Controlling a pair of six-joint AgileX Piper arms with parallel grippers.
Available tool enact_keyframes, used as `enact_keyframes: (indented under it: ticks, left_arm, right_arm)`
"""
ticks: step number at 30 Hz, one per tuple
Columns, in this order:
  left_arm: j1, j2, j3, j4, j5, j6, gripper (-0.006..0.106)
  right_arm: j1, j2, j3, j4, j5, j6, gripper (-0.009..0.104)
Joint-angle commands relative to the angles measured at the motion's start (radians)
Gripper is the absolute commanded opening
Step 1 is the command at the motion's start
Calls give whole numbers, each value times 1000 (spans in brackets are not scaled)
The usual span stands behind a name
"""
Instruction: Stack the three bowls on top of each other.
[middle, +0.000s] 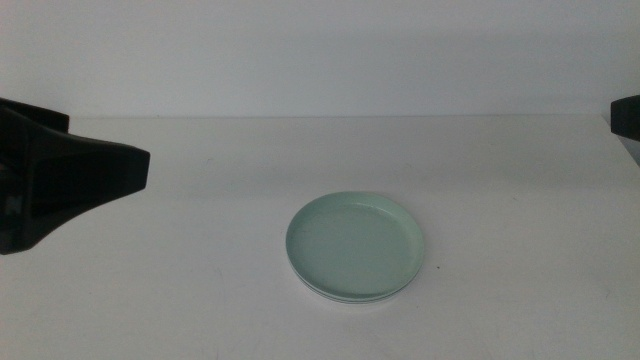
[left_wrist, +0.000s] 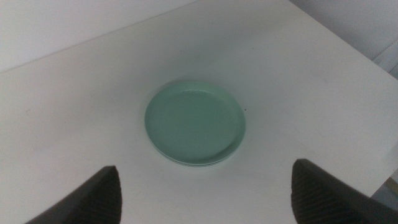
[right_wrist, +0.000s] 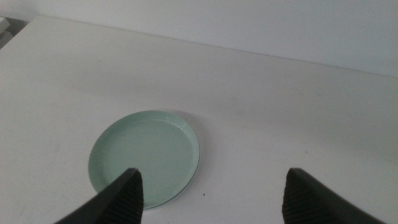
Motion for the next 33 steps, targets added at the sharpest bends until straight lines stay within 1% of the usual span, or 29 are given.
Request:
enact_keyframes:
  ticks: [1,3,5,8,10,12,15,18,21,24,29,31,33]
  left_arm:
    - [0,1,-23,-30,-62,-5,90]
    - [0,8,-6,28,-94,-5,90]
    - [0,-12,35,113,-169,-5,90]
    - [1,-68,127,241,-299,-5,90]
    - [2,-115,207,279,-393,-5,90]
    - [2,-159,286,282,-506,-5,90]
    - [2,-233,419,273,-653,-5,90]
    - [27,-313,565,273,-764,-5,90]
    - [84,-403,692,242,-824,-5,90]
    - [150,-486,803,194,-840,-5,90]
    - [187,-651,961,197,-841,-5,90]
    - [186,-710,1004,197,-841,-5,90]
    - [186,-758,1043,195,-843,-5,90]
  right_arm:
    - [-4,-9,-22,15,-68,-13,59]
    - [-4,-9,-22,10,-70,-13,59]
    - [-4,-13,-22,-29,-71,-13,59]
    - [-5,-42,-6,-151,-87,-13,59]
    - [-5,-76,34,-238,-142,-13,59]
    - [-5,-116,95,-278,-225,-13,59]
    - [-5,-195,231,-279,-368,-13,59]
    - [-5,-296,371,-276,-439,-13,59]
    - [-11,-402,504,-269,-443,-13,59]
    - [-49,-517,628,-244,-439,-13,59]
    - [-129,-735,826,-197,-432,-13,59]
    - [-149,-797,890,-192,-432,-13,59]
    - [-154,-844,934,-193,-474,-13,59]
